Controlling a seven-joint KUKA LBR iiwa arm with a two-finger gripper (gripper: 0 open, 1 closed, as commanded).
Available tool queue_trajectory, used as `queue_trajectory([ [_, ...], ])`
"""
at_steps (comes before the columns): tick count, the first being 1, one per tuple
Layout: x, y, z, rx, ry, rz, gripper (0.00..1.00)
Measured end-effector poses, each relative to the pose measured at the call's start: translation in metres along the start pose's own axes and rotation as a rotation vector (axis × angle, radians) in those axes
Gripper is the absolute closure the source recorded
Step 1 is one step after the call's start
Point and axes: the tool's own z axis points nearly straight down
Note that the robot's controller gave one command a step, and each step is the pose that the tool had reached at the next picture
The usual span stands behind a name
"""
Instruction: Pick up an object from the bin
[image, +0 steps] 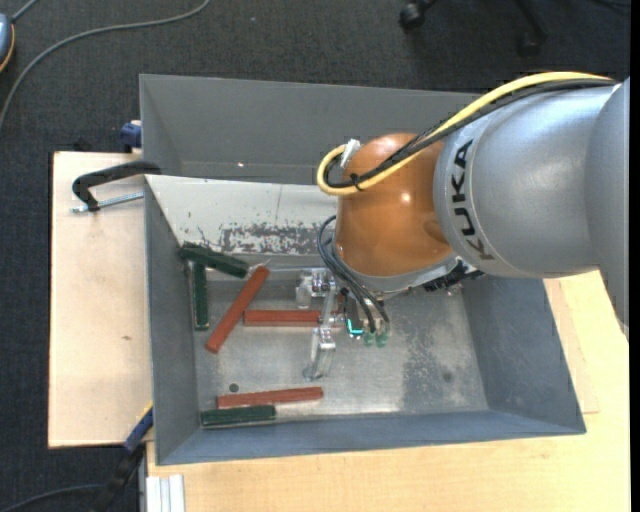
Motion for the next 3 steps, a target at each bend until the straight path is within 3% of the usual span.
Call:
queue_trajectory([
  [1,-0.082,-0.049,0.092,0.001,-0.012,0.036,0.00],
  [2,-0.081,-0.046,0.088,-0.001,-0.010,0.033,1.00],
  [3,-0.066,-0.019,-0.059,-0.002,-0.021,-0.040,1.00],
])
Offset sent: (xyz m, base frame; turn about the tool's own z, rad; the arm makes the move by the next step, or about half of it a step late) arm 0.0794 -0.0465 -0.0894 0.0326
